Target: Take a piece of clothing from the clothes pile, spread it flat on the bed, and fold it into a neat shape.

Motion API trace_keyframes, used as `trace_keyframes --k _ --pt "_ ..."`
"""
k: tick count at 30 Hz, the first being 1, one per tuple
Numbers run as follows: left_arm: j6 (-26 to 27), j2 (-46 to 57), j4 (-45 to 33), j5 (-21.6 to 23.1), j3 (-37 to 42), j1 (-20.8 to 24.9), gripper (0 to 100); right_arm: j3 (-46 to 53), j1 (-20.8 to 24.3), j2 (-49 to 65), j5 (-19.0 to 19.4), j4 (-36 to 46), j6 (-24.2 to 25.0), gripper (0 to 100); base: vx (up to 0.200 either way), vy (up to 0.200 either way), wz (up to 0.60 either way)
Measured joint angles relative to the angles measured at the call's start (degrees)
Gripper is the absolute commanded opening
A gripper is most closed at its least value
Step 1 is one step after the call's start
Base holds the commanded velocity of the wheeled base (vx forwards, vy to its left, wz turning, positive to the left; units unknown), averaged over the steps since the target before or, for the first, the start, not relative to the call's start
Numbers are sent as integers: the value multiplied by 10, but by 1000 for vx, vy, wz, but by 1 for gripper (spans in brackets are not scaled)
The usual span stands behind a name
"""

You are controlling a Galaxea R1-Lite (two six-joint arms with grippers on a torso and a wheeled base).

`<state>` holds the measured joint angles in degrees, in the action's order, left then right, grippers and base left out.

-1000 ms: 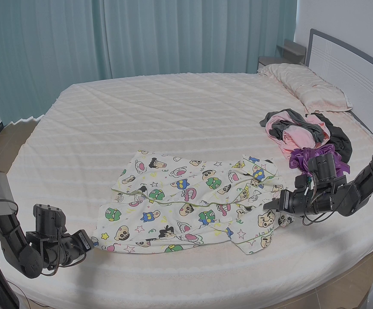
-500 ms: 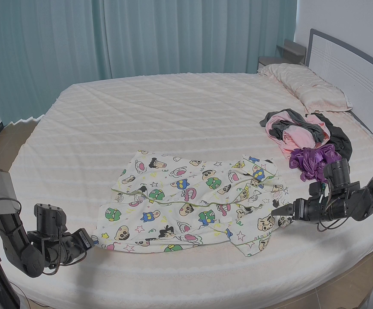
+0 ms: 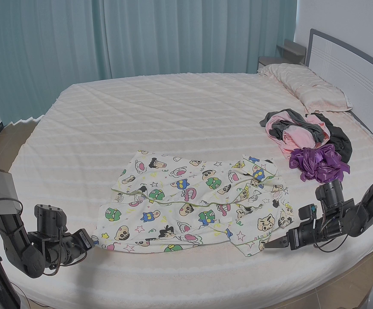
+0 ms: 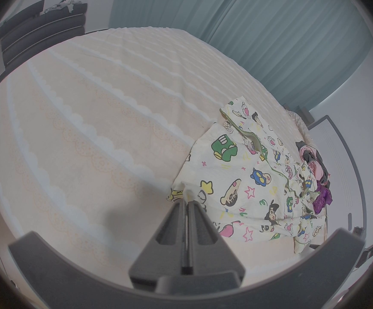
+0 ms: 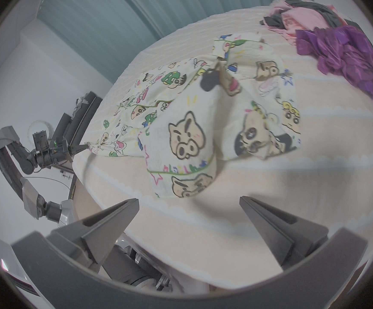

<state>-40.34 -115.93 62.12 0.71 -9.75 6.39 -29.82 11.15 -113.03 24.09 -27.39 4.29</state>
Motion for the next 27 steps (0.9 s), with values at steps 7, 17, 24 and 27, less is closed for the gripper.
trace_keyframes --k 7,17,24,27 --pt "0 0 0 1 1 0 0 -10 30 -33 -14 -65 -2 100 0 0 0" --pt "0 0 0 0 2 1 0 -39 60 -70 -41 -69 -2 0 0 0 0" --pt "1 0 0 0 2 1 0 -46 65 -77 -55 -65 -1 0 0 0 0" --pt "2 1 0 -1 4 2 0 -39 64 -74 -56 -64 0 0 0 0 0"
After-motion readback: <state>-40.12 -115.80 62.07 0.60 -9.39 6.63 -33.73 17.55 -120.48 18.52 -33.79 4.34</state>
